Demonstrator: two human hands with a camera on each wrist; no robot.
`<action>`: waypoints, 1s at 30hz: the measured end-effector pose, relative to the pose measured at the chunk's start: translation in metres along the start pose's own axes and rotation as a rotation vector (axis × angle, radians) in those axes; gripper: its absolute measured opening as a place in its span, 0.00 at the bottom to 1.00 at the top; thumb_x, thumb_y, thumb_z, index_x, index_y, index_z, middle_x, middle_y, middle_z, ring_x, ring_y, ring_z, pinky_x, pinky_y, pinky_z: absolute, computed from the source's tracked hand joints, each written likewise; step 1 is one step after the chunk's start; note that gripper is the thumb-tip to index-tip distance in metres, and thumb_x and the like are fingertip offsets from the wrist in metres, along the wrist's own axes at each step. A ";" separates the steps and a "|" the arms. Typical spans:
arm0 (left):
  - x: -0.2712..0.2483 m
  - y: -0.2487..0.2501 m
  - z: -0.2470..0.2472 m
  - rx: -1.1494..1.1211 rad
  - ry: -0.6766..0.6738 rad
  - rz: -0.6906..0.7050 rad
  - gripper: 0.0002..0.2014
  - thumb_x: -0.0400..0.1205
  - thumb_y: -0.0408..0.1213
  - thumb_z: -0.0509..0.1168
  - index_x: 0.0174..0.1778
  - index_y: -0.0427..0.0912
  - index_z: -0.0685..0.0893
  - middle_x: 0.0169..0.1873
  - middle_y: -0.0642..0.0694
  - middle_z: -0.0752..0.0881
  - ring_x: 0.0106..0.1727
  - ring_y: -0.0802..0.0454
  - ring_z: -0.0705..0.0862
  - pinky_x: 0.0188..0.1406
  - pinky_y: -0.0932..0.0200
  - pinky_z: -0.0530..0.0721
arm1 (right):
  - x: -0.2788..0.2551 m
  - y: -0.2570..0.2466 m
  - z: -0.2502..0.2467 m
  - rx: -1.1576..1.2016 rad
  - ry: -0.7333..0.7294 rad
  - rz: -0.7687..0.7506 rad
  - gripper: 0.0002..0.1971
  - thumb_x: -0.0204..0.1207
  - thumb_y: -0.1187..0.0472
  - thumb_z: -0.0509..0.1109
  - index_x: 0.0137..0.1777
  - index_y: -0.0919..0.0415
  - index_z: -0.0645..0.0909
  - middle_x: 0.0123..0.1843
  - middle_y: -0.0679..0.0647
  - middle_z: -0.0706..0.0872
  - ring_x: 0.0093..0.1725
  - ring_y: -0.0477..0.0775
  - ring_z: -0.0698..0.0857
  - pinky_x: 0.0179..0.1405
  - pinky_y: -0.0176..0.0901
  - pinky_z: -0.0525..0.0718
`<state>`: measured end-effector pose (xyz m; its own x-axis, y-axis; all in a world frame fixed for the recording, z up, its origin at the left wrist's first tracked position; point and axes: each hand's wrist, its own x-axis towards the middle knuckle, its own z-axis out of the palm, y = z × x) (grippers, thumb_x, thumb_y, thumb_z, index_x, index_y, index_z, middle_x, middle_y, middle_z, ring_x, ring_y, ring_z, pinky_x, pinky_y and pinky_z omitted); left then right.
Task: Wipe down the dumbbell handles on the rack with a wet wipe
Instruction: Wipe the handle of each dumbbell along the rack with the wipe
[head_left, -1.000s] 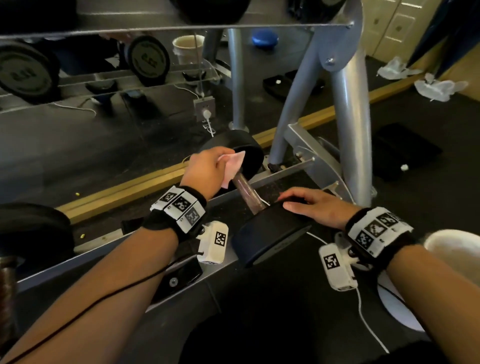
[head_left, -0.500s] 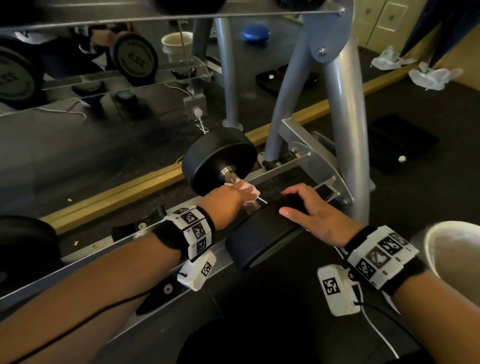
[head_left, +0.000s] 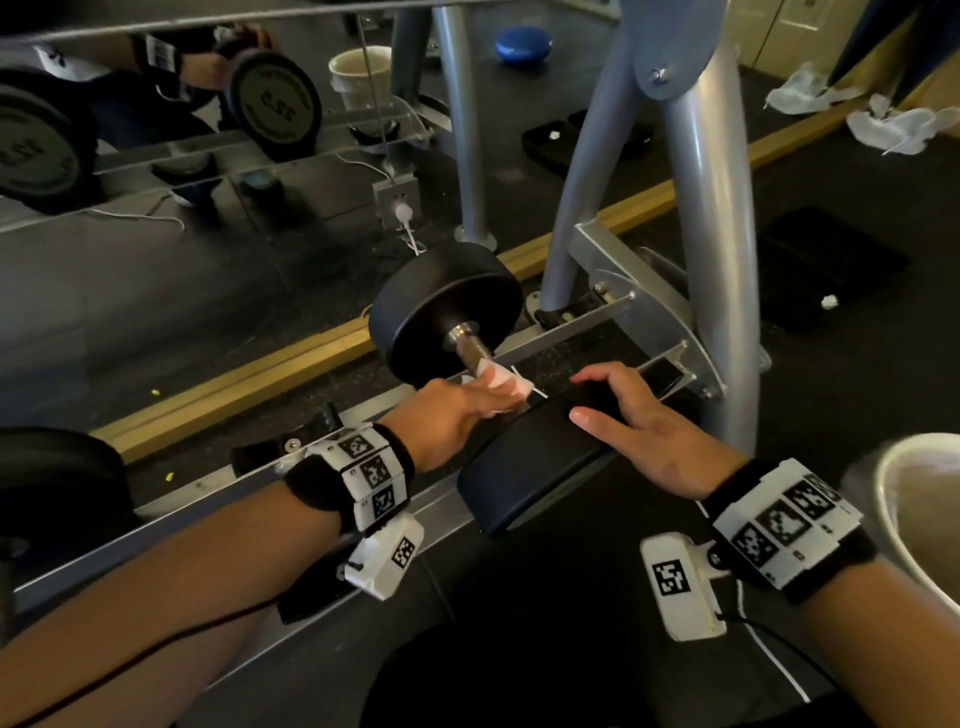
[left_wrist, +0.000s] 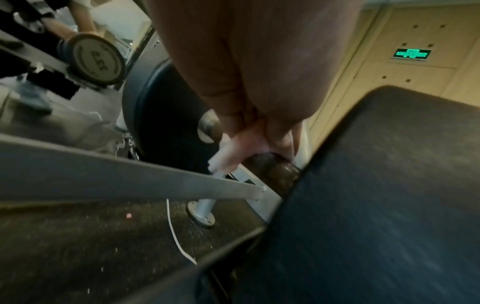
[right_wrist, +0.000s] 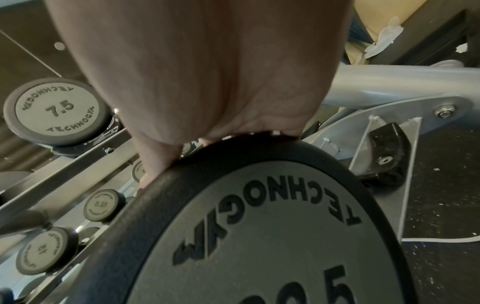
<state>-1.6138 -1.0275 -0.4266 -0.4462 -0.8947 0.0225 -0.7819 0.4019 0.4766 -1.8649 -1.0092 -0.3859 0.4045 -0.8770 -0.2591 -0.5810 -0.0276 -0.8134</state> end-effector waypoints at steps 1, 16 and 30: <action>0.004 0.001 -0.006 0.045 -0.061 0.045 0.23 0.85 0.25 0.63 0.74 0.48 0.82 0.74 0.44 0.81 0.74 0.43 0.79 0.77 0.38 0.73 | 0.000 0.000 -0.001 0.000 0.001 0.001 0.31 0.66 0.30 0.61 0.69 0.38 0.66 0.67 0.46 0.69 0.64 0.46 0.77 0.60 0.43 0.77; -0.008 -0.005 -0.025 -0.135 -0.062 -0.055 0.22 0.88 0.30 0.60 0.72 0.58 0.83 0.66 0.52 0.85 0.54 0.76 0.81 0.52 0.82 0.72 | 0.003 -0.002 -0.004 -0.024 0.010 -0.010 0.32 0.63 0.28 0.62 0.66 0.40 0.69 0.65 0.47 0.72 0.62 0.46 0.77 0.58 0.43 0.76; -0.012 -0.001 -0.006 -0.193 0.000 -0.120 0.22 0.88 0.29 0.61 0.75 0.56 0.80 0.78 0.51 0.77 0.78 0.56 0.73 0.76 0.78 0.56 | 0.006 0.001 -0.005 -0.004 0.028 0.001 0.25 0.67 0.33 0.66 0.64 0.36 0.72 0.64 0.45 0.75 0.59 0.42 0.78 0.48 0.34 0.75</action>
<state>-1.6052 -1.0178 -0.4222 -0.3551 -0.9337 -0.0449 -0.7318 0.2478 0.6349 -1.8664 -1.0165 -0.3857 0.3838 -0.8902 -0.2454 -0.5845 -0.0285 -0.8109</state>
